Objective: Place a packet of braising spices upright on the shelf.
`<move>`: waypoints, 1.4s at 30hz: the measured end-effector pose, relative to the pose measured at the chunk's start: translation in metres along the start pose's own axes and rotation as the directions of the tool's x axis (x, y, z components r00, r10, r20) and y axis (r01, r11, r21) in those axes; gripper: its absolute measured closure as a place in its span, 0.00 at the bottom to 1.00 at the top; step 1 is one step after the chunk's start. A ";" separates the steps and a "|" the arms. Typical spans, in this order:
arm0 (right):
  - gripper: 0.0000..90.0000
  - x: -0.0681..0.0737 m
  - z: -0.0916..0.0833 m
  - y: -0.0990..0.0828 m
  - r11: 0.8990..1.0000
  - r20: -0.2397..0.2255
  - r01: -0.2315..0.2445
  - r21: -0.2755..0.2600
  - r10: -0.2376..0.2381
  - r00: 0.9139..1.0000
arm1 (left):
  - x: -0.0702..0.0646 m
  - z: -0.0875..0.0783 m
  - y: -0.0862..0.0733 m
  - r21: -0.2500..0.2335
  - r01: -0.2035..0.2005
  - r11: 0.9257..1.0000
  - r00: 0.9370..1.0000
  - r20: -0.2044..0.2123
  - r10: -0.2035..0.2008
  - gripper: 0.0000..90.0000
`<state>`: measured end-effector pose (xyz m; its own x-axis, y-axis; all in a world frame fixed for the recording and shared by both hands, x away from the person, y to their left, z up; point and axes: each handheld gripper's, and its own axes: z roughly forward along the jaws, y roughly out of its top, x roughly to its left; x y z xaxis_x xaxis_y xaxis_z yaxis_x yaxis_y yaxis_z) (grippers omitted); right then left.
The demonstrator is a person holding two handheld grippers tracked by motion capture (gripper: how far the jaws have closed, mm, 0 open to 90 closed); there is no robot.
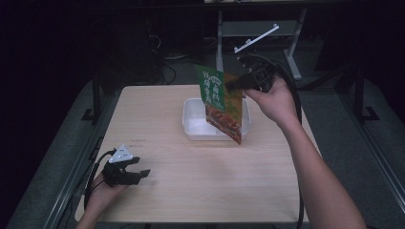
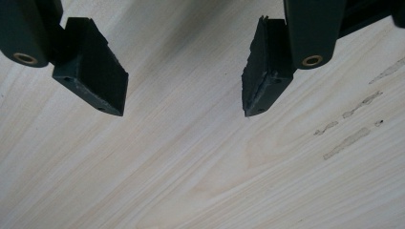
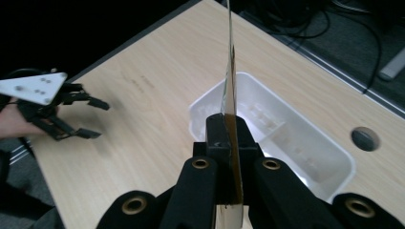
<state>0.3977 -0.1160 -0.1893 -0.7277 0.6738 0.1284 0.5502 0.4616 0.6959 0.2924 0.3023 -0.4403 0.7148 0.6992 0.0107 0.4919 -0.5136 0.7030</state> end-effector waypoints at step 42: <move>1.00 -0.051 0.039 0.008 0.997 0.204 -0.068 -0.031 0.073 0.976 | 0.000 0.001 0.000 0.000 -0.006 1.000 1.000 0.008 0.006 0.35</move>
<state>0.4552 -0.1239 -0.2177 -0.5868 0.8091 0.0322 0.5852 0.3963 0.7074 0.2926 0.3017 -0.4408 0.7219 0.6919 0.0093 0.4872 -0.5178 0.7032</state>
